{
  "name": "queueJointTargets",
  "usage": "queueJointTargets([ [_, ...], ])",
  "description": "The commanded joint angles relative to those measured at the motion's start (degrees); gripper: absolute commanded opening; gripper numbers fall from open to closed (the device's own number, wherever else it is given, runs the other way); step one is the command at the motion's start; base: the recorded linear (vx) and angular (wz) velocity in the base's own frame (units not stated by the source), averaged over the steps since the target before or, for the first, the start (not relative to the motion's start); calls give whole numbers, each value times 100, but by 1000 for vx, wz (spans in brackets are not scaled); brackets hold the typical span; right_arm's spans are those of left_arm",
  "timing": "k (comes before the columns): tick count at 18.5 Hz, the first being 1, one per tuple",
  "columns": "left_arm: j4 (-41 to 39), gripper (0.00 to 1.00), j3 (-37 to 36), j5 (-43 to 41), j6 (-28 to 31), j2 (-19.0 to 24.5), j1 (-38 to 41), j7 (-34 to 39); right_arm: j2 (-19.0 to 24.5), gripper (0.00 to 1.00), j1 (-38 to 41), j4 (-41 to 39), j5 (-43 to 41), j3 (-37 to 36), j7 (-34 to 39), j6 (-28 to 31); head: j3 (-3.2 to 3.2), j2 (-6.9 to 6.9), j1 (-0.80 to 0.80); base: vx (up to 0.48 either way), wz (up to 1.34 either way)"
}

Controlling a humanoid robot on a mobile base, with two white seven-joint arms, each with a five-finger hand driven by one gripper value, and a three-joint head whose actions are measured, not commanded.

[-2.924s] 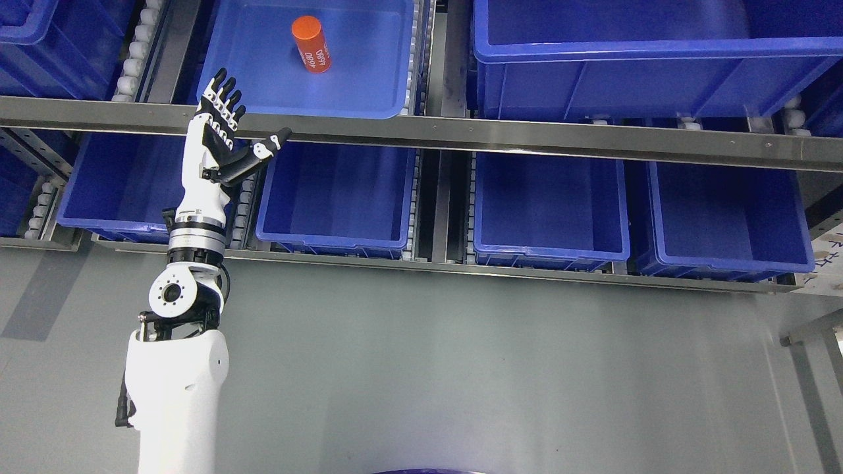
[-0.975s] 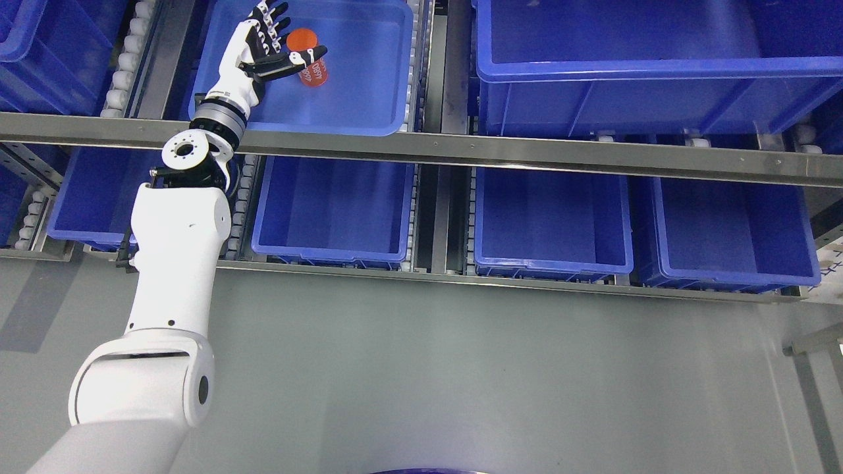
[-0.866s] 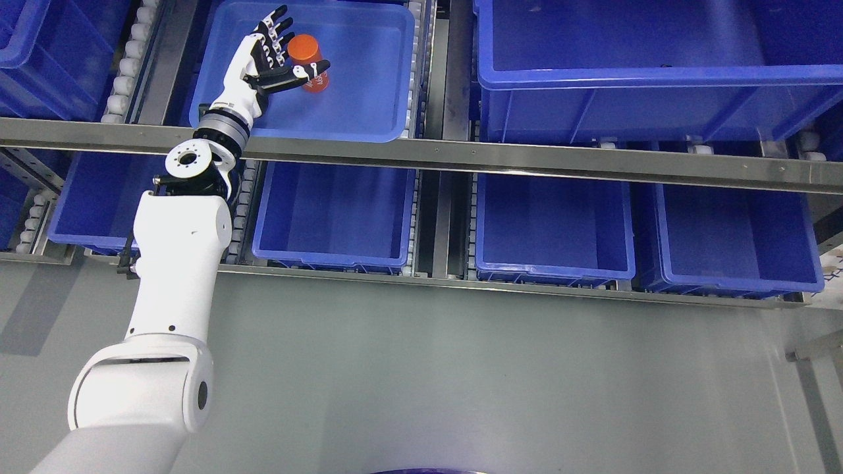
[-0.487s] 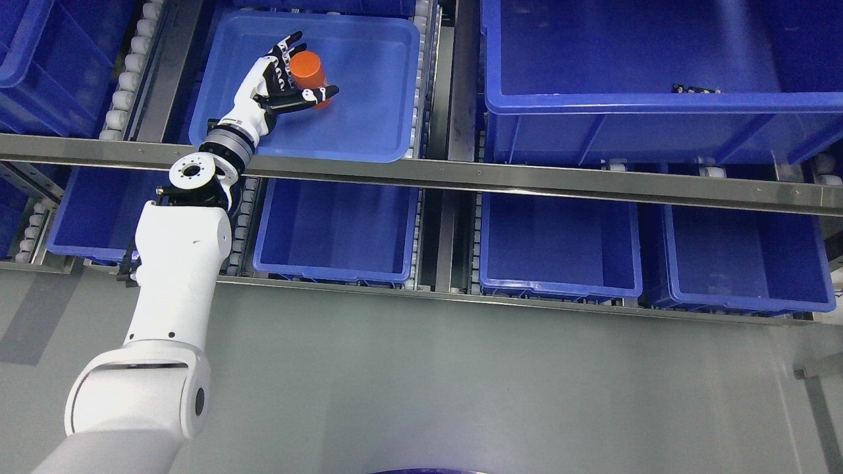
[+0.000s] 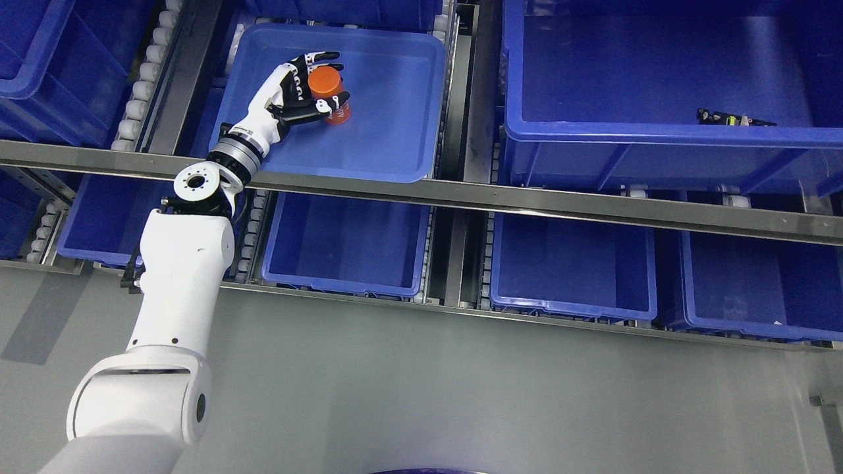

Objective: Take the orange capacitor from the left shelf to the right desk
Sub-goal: 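Close the left hand around the orange capacitor, then lift the capacitor out of the bin with the left hand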

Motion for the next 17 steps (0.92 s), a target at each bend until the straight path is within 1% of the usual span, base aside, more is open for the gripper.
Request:
queueJointTargets([
  [1,38,0,578,18,-405,-309,145,-498,-100,100,114,-100,26,-70,2,3,0,0,0,52,-1],
  [8,29,0,675,27,-414,-318,198,-570,-100,100,114,-100,26,-70,2,3,0,0,0,27,13],
  [10,-136,0,973,97,-501,-350,180,-579,-100,100,114,-100,26,-70,2,3,0,0,0,0,0],
  [12,-855,0,1272,307,-528,-350,154,-597,-100,100,114,-100,26,-70,2,3,0,0,0,0,0],
  [15,-1980,0,1344,747,-554,-350,154,-405,-100,100,114,-100,26,-70,2,3,0,0,0,0,0],
  [16,-2218,1,1326,774,-598,-350,137,-125,-100,100,114,-100,26,-70,2,3,0,0,0,0,0],
  [17,-2447,2,1248,818,-781,-350,119,470,-100,100,114,-100,26,-70,2,3,0,0,0,0,0],
])
